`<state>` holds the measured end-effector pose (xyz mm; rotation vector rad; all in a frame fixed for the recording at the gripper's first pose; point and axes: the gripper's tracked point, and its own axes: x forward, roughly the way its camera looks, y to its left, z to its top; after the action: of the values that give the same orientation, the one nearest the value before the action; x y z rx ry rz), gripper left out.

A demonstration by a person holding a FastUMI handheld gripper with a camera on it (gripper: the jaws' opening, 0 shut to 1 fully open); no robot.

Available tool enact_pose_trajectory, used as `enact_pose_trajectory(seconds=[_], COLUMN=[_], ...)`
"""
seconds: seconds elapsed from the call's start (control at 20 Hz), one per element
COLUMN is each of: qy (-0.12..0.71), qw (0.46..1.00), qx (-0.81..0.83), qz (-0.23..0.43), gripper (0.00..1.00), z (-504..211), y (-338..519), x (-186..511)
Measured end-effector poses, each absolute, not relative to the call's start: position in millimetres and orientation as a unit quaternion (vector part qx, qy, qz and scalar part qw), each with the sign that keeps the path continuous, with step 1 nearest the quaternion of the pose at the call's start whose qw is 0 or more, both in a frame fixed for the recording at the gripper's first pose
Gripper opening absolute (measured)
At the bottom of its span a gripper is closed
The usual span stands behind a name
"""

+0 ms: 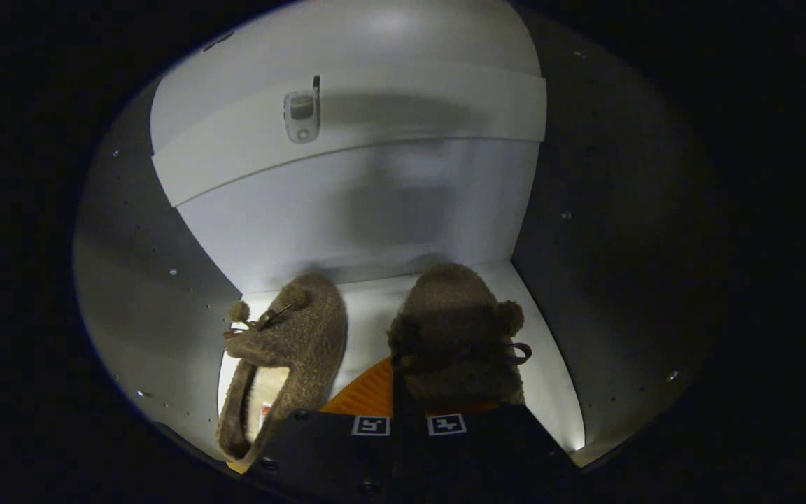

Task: Open the shoe cabinet door, grab the shoes and put them into the shoe cabinet, then close the shoe cabinet door.

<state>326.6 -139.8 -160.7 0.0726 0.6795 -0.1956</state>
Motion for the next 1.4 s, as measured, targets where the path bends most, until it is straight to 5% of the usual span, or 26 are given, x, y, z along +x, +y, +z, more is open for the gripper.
enact_pose_trajectory(seconds=[0.2, 0.4, 0.6, 0.8, 1.0, 1.4], qy=[0.333, 0.341, 0.303, 0.239, 0.174, 0.038], qw=[0.938, 0.936, 0.948, 0.966, 0.981, 0.997], qx=[0.021, 0.013, 0.008, 0.017, 0.027, 0.004], qz=[-0.098, -0.088, -0.094, -0.094, -0.084, -0.068], gripper=[0.05, 0.22, 0.84, 0.84, 1.0, 0.99], z=[-163, -165, -140, -88, -38, 21], y=[-137, -134, -127, -114, -97, -60], x=[329, 318, 285, 238, 173, 16])
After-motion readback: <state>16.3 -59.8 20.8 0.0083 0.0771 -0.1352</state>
